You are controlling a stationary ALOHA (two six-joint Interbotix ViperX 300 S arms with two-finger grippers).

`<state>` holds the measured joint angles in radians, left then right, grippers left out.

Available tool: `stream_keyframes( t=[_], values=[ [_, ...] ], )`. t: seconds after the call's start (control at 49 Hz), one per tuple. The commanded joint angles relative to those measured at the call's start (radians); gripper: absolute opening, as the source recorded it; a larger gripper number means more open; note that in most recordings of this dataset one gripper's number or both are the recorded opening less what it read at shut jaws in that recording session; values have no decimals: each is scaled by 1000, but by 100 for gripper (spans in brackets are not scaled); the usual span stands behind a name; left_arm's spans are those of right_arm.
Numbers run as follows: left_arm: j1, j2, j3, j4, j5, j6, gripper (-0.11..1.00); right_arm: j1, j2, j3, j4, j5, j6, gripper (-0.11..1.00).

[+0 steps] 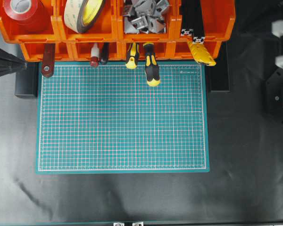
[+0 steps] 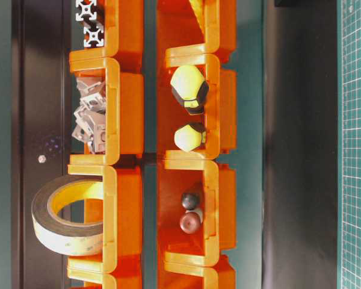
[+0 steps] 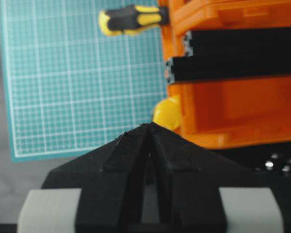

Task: Pick corner brachets from container rack with right arm.
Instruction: 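Move the right gripper up over the bin of grey corner brackets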

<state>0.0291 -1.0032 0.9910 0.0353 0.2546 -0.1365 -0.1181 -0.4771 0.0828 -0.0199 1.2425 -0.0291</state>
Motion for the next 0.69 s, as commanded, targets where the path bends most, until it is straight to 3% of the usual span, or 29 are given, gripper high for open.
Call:
stream_keyframes(
  t=[0.0, 0.225, 0.409, 0.49, 0.674],
  values=[
    [0, 3, -32, 5, -3, -5, 0, -29, 78, -129, -3, 48, -31, 0],
    [0, 2, -32, 5, -2, -5, 0, -72, 241, -262, -3, 77, -147, 0],
    [0, 0, -32, 5, -2, -5, 0, -94, 330, -316, -3, 84, -167, 4],
    [-2, 0, -34, 5, -3, -5, 0, -98, 357, -330, -3, 83, -167, 20],
    [2, 0, -34, 5, -2, -2, 0, -101, 402, -341, -3, 69, -166, 73]
  ],
)
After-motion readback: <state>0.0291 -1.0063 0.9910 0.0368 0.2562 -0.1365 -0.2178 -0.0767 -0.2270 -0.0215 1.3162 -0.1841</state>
